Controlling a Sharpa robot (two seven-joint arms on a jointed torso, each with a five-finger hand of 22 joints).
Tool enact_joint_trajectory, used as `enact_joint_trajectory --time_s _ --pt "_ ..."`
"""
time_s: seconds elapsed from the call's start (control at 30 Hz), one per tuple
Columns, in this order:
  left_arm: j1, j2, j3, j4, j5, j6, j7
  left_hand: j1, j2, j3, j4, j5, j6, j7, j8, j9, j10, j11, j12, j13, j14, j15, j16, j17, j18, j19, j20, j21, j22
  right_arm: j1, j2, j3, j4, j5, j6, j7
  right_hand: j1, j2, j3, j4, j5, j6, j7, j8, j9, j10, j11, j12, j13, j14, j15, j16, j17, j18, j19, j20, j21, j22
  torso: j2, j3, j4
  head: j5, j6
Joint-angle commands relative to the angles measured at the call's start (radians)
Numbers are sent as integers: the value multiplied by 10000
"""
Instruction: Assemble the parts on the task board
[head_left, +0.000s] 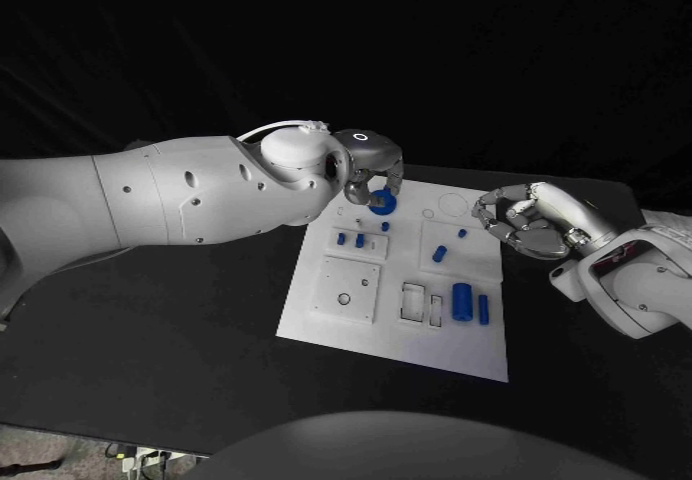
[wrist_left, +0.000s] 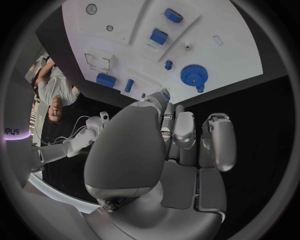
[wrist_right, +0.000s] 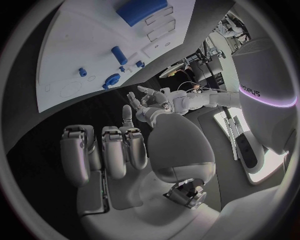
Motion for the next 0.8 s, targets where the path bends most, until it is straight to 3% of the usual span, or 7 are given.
enact_joint_trajectory --time_s 0.03,0.23,0.3,0.47,0.8 --pt "-111 246 19 -315 -1396 -155 867 14 -129 92 0 -5 178 -58 -72 -147 357 -42 -124 -363 73 -31 86 -67 -114 273 -80 59 2035 7 2 -1 40 53 -151 341 65 -84 -56 -26 -76 66 -21 -50 22 1059 -11 39 2629 1060 18 34 2634 95 421 -2 30 2319 45 -4 -21 2 0" --pt "-340 625 31 -808 -1784 -9 917 65 -263 146 -81 -200 530 -118 -91 -316 1044 -90 -251 -827 129 -82 293 -104 -149 358 -114 205 2094 5 84 -1 9 106 -113 401 91 -93 -60 -38 -106 67 -23 -51 25 1059 -13 39 2629 1060 15 34 2634 94 423 -4 31 2320 22 -6 -11 -76 0" --pt "-417 714 37 -918 -1864 -1 926 -53 -311 69 -31 -420 665 -164 -94 -368 1263 -126 -304 -973 140 -106 346 -141 -162 386 -125 255 2113 3 101 -1 -2 113 -91 400 92 -93 -60 -39 -108 67 -23 -51 26 1059 -13 39 2629 1060 15 34 2634 94 423 -4 32 2320 27 -11 -5 -114 0" --pt "-576 907 52 -1148 -1965 -2 934 -116 -343 -13 -22 -488 696 -256 -174 -461 1532 -197 -366 -1142 118 -138 361 -252 -165 396 -141 266 2120 -1 119 -1 -27 119 -44 368 98 -89 -61 -38 -121 73 -23 -49 28 1059 -14 39 2629 1060 14 34 2634 95 420 -5 27 2318 21 -14 -7 -130 0" --pt "-738 1105 83 -1349 -2008 347 773 -327 -350 -171 57 -585 643 -282 -283 -557 1616 -204 -472 -1285 7 -140 247 -499 -140 345 -146 138 2085 -2 157 -1 -81 121 32 291 102 -82 -61 -33 -132 81 -24 -46 30 1059 -14 39 2629 1060 14 34 2634 95 420 -6 27 2318 24 -7 -9 -129 0"
